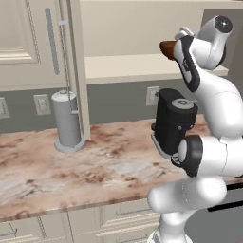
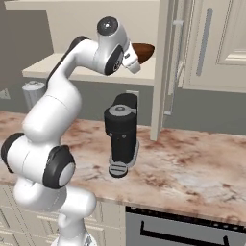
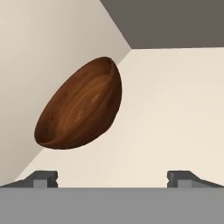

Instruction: Take the smaller bowl and place it next to the appetizer plate on the dining counter , and place the larger bowl next to the plate with cooked food.

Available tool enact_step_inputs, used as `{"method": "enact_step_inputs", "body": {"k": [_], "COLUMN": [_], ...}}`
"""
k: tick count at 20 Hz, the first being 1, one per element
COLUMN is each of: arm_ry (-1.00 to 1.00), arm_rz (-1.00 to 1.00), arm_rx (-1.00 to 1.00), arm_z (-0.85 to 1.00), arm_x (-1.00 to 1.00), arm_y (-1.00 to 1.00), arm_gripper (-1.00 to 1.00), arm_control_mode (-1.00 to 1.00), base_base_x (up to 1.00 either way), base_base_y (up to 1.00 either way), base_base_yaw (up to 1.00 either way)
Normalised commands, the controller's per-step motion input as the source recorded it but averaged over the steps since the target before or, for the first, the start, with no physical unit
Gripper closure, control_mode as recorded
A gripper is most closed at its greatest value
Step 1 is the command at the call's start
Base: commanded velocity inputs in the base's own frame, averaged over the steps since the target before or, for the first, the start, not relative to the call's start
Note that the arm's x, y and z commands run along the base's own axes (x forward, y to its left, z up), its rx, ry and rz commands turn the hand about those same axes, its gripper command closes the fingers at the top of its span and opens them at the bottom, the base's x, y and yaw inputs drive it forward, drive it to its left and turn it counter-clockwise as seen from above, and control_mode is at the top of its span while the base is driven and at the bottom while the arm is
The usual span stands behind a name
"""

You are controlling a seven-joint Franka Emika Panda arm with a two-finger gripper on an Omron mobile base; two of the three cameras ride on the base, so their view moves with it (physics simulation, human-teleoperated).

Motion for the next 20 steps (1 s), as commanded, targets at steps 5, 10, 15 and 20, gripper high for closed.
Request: {"method": "enact_step_inputs", "body": {"k": [5, 10, 15, 20], "arm_ry": [0.0, 0.0, 0.0, 0.0], "arm_rz": [0.0, 0.0, 0.0, 0.0], "arm_rx": [0.0, 0.0, 0.0, 0.0], "arm_z": [0.0, 0.0, -0.02, -0.05], "arm_x": [0.31, 0.29, 0.28, 0.3], "arm_y": [0.0, -0.01, -0.03, -0.03], "arm_gripper": [-1.0, -1.0, -1.0, -1.0], "arm_control_mode": [-1.0, -1.0, -1.0, -1.0], "base_base_x": [0.0, 0.0, 0.0, 0.0], "base_base_y": [0.0, 0.0, 0.0, 0.0], "base_base_yaw": [0.0, 0.0, 0.0, 0.0]}}
